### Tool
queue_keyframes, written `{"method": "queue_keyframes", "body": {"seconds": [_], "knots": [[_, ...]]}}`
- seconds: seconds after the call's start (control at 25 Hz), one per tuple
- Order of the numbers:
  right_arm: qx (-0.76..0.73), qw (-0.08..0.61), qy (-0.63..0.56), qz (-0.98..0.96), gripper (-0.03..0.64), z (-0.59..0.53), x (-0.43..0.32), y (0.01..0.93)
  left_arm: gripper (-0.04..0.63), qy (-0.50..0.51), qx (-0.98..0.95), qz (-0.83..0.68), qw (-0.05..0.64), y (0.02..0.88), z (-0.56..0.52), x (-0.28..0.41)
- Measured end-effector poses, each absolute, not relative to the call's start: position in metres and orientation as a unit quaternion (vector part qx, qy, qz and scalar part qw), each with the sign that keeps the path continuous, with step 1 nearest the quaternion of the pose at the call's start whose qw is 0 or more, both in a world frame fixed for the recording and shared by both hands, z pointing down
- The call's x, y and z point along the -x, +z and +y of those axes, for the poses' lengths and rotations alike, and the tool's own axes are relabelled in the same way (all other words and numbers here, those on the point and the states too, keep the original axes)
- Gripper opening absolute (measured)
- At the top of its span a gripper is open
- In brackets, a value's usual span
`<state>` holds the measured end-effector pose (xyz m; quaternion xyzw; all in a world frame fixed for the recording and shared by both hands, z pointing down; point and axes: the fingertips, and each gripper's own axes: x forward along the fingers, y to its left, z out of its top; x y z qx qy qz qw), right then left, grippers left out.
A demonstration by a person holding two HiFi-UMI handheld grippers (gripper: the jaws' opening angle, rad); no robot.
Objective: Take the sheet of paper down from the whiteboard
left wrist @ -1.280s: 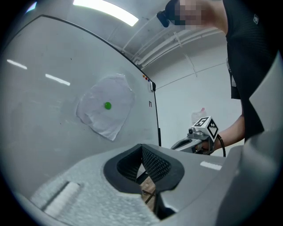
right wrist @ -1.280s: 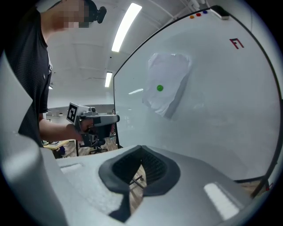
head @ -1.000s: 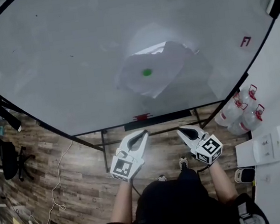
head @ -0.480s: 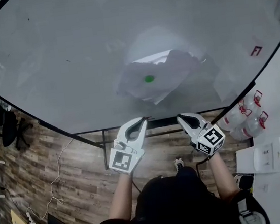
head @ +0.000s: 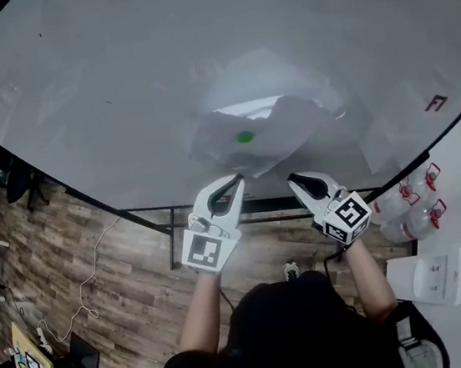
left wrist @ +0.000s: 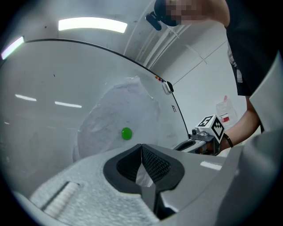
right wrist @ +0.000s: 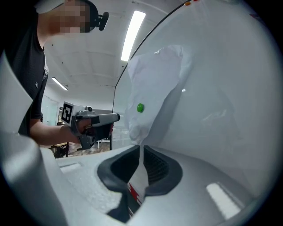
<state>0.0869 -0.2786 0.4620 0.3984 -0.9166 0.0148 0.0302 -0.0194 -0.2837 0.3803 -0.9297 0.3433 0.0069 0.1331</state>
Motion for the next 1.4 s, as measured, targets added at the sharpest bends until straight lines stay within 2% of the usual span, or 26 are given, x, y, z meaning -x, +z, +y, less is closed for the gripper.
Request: {"method": "queue_keyframes", "body": {"seconds": [0.32, 0.56, 0.8, 0.96, 1.2, 1.4], "knots": [[-0.365, -0.002, 0.025, -0.931, 0.052, -0.3, -0.087, 0.438, 0.023, -0.008, 0.908, 0.376, 0.185, 0.355, -0.306, 0.007], [-0.355, -0.002, 0.02, -0.935, 0.085, -0.304, -0.089, 0.436, 0.074, -0.02, 0.896, 0.395, 0.201, 0.352, -0.315, -0.001], [-0.341, -0.012, 0.017, -0.94, 0.086, -0.309, -0.084, 0.428, 0.124, -0.029, 0.885, 0.416, 0.209, 0.347, -0.327, -0.005], [-0.331, -0.015, 0.014, -0.943, 0.086, -0.311, -0.079, 0.426, 0.146, -0.071, 0.868, 0.431, 0.236, 0.349, -0.331, -0.009], [-0.324, -0.016, 0.011, -0.946, 0.086, -0.315, -0.077, 0.423, 0.147, -0.089, 0.843, 0.476, 0.236, 0.357, -0.335, -0.01], [-0.318, -0.016, 0.014, -0.948, 0.086, -0.319, -0.082, 0.426, 0.147, -0.084, 0.829, 0.487, 0.263, 0.347, -0.335, -0.012]]}}
